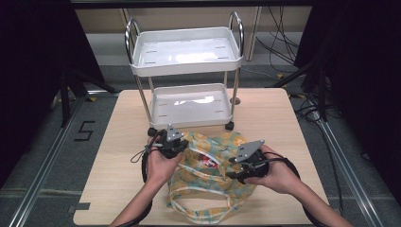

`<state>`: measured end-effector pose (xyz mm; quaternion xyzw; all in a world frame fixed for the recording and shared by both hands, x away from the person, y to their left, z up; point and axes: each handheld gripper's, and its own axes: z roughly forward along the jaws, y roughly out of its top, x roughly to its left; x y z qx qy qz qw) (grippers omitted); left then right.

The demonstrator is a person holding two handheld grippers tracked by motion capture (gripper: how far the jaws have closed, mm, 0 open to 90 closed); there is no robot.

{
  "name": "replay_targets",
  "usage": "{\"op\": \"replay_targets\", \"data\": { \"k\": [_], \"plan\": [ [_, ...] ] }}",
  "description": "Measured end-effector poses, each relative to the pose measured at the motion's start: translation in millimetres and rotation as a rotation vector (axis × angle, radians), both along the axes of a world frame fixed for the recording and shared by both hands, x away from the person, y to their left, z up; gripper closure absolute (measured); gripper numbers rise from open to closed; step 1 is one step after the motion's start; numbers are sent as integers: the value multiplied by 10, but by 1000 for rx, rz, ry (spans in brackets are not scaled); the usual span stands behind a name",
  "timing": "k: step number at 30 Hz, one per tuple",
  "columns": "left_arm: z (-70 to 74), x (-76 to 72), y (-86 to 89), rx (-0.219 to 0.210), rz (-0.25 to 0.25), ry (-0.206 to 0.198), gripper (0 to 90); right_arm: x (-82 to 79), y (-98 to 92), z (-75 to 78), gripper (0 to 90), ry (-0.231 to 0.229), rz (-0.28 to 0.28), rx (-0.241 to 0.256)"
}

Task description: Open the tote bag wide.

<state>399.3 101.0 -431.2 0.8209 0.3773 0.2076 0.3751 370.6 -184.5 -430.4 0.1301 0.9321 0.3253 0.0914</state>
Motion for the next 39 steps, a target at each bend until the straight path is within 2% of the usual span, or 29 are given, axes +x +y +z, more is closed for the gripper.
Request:
{"op": "replay_targets", "data": {
  "k": [2,3,5,6,9,11,13,14,16,18,20,21,22,23,24,25,28,29,30,33,34,35,36,37,38,39],
  "plan": [
    [-12,-1,-11,-2,9,6,899,19,13,-34,713,5,3,-20],
    [-21,3,-14,-2,5,6,899,38,6,-36,796,23,8,-29],
    [-30,7,-11,10,-3,9,899,64,2,-37,884,30,2,-29],
    [-53,11,-28,-22,7,9,898,73,-2,-24,900,44,-4,-21],
    [-51,3,-16,5,-8,15,898,105,-9,37,900,46,-25,38],
    [-64,-7,-29,-25,-6,13,897,137,-27,96,900,58,-60,72],
    [-54,-24,-29,-28,-23,13,890,179,-36,136,900,44,-104,126],
    [-45,-35,-33,-36,-31,11,870,193,-37,153,900,54,-119,148],
    [-2,-75,-25,-27,-44,-9,809,248,-58,199,900,33,-155,167],
    [9,-115,-35,-51,-54,-10,717,292,-67,224,900,34,-182,186],
    [32,-174,-32,-39,-98,-17,606,317,-70,249,900,43,-205,177],
    [56,-222,-26,-26,-117,-27,571,332,-65,249,900,38,-214,183],
    [73,-259,-21,-23,-129,-38,538,340,-61,261,900,56,-224,174],
    [102,-300,-11,-13,-149,-49,508,339,-46,255,900,62,-236,187],
    [125,-321,0,-2,-167,-57,480,361,-47,255,900,45,-234,185],
    [156,-353,9,2,-184,-82,463,365,-41,254,900,52,-239,183],
    [269,-460,45,35,-204,-124,420,378,-21,248,900,57,-261,184],
    [300,-494,45,34,-216,-142,412,384,-18,249,900,53,-261,189],
    [315,-536,27,15,-220,-145,404,385,-15,253,900,47,-268,192],
    [320,-641,-47,30,-299,-143,405,392,-12,277,900,53,-271,186],
    [296,-662,-84,46,-338,-135,407,384,8,264,900,46,-282,210],
    [254,-685,-127,48,-364,-120,406,401,-12,289,900,48,-272,189],
    [210,-702,-164,61,-391,-97,401,381,3,286,900,63,-296,205],
    [164,-720,-196,84,-416,-82,392,392,-5,296,900,61,-284,198],
    [122,-725,-214,115,-443,-69,390,394,-5,295,900,54,-289,202],
    [75,-735,-230,128,-459,-52,375,390,-7,299,900,62,-299,203]
  ]
}}
